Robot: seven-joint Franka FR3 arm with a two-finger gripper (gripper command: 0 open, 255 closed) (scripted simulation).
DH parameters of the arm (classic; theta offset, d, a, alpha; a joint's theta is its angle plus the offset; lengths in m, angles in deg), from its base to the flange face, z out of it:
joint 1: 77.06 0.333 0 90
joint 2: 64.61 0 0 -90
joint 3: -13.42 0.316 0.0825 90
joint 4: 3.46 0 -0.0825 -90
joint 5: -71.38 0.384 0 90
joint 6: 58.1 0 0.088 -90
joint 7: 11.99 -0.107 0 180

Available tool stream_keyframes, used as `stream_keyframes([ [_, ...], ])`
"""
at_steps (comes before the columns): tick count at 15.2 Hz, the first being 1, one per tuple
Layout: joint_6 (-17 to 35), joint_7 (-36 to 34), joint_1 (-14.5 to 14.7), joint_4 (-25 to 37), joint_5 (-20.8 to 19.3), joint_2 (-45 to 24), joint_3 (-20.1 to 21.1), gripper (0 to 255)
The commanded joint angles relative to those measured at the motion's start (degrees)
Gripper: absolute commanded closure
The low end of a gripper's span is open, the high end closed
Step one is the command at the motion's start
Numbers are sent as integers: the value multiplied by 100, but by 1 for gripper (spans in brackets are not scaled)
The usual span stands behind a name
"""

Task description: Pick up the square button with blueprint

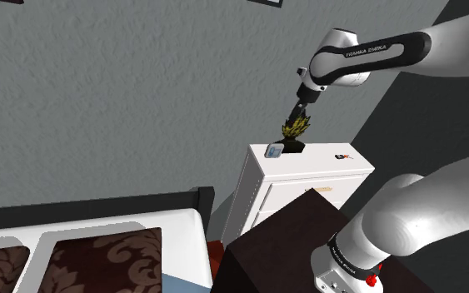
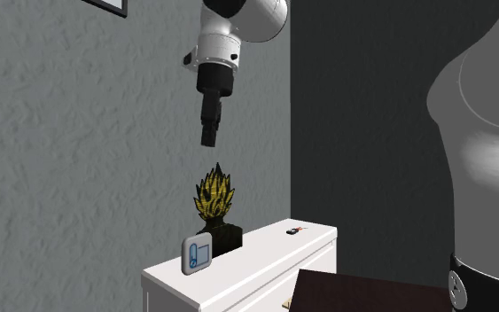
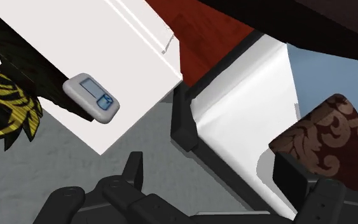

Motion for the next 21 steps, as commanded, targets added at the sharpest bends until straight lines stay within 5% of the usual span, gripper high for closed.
stream_keyframes([
  [1, 337, 470, 89, 42, 136, -412, -233, 0],
  [10, 1268, 3084, 313, 908, 1799, -2706, -851, 0],
  [16, 1382, 4655, -219, 1905, 2947, -4264, -429, 0],
  [21, 1336, 5459, -726, 2876, 3368, -5398, 15, 0],
])
